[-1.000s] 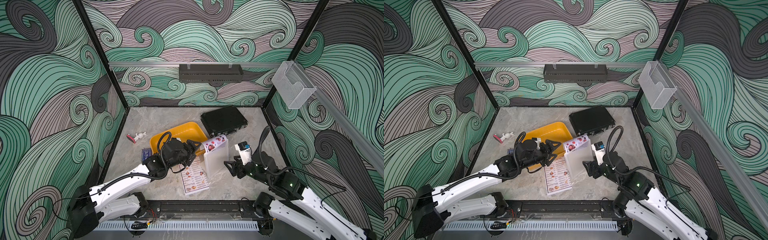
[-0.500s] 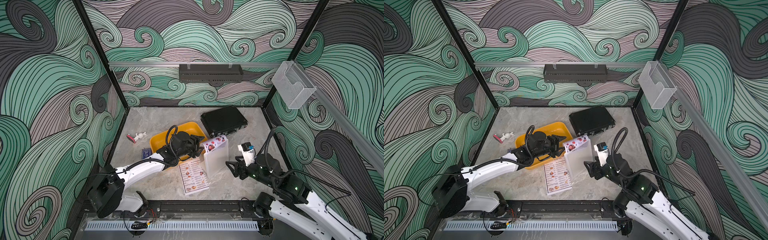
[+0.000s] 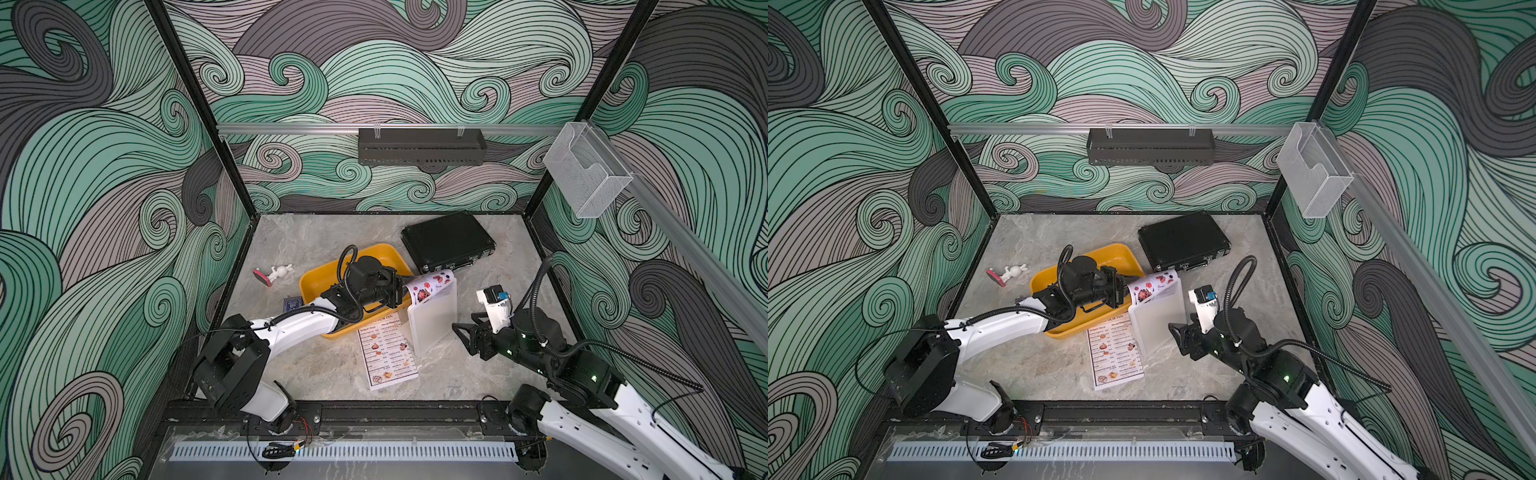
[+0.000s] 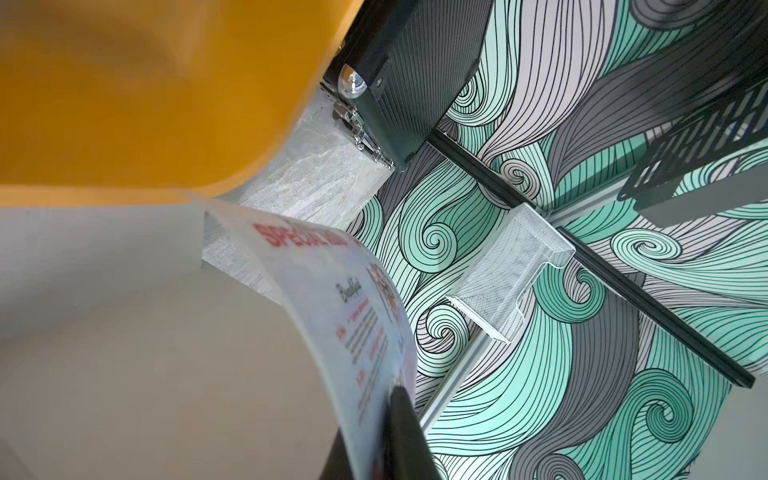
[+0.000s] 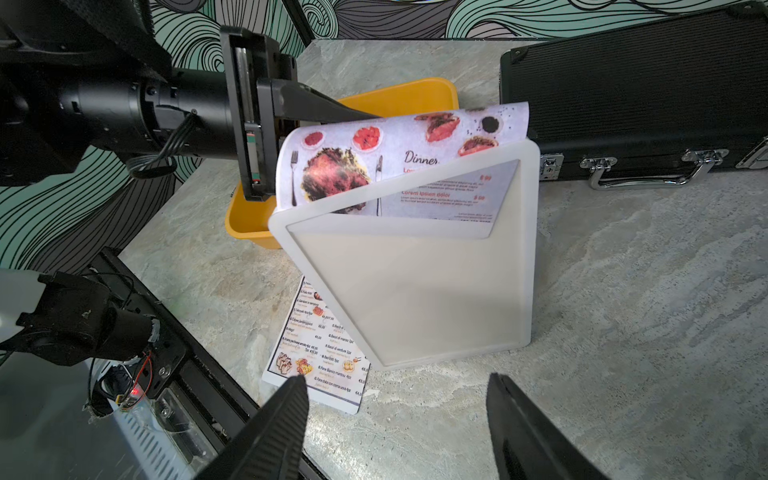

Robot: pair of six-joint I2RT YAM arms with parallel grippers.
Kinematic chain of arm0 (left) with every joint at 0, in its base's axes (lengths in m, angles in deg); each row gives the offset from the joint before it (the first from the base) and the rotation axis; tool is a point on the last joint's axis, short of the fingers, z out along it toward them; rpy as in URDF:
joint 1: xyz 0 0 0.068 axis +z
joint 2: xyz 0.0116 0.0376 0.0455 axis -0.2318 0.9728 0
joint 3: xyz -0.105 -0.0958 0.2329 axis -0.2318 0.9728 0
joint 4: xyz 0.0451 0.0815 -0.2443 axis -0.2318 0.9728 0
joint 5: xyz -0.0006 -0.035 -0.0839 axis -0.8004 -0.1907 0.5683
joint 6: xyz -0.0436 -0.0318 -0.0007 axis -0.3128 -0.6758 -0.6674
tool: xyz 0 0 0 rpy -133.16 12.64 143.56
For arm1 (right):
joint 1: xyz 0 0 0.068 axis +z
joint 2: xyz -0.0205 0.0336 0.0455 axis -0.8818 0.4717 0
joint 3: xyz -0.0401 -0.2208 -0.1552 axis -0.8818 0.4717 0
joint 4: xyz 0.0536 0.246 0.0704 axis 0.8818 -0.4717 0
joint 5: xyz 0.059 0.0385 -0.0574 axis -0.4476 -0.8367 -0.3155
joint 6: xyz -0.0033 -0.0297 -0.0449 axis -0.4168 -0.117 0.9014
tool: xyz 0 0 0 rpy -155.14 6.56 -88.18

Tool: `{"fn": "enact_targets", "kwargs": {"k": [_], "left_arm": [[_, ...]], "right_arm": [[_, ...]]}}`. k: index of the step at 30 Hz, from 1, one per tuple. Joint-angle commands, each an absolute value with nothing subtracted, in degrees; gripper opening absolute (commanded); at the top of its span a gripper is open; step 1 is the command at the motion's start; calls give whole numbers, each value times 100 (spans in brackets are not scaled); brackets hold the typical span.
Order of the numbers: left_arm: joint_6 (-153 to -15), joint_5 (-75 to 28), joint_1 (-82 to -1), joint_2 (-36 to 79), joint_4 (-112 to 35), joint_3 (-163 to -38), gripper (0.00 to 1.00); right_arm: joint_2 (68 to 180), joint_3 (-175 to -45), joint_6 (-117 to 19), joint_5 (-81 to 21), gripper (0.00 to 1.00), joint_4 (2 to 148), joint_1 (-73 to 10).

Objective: Replace the menus in the menu holders
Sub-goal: Insert the menu into the menu holder.

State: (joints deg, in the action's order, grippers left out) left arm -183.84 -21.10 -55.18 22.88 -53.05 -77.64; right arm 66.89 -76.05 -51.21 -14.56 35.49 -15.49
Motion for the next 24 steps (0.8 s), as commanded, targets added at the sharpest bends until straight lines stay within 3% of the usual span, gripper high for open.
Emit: {"fn": "enact_targets", "kwargs": {"k": [1,8,24], "left_arm": [[-18301,-2158,-5556,2123,-5426,-7918,7],[-17886,-2528,-5680,2002,-5168,-7927,0],[-16012,-3296,-5962,1731,-4103,-8270,0]], "right_arm": [[6703,-7715,-5082,-1440,72,3483,-1553],[6708,-7750,-5019,-1417,72,3481,-1554],[6772,-7934,-4745,-1170,72,3254,-1554]]}}
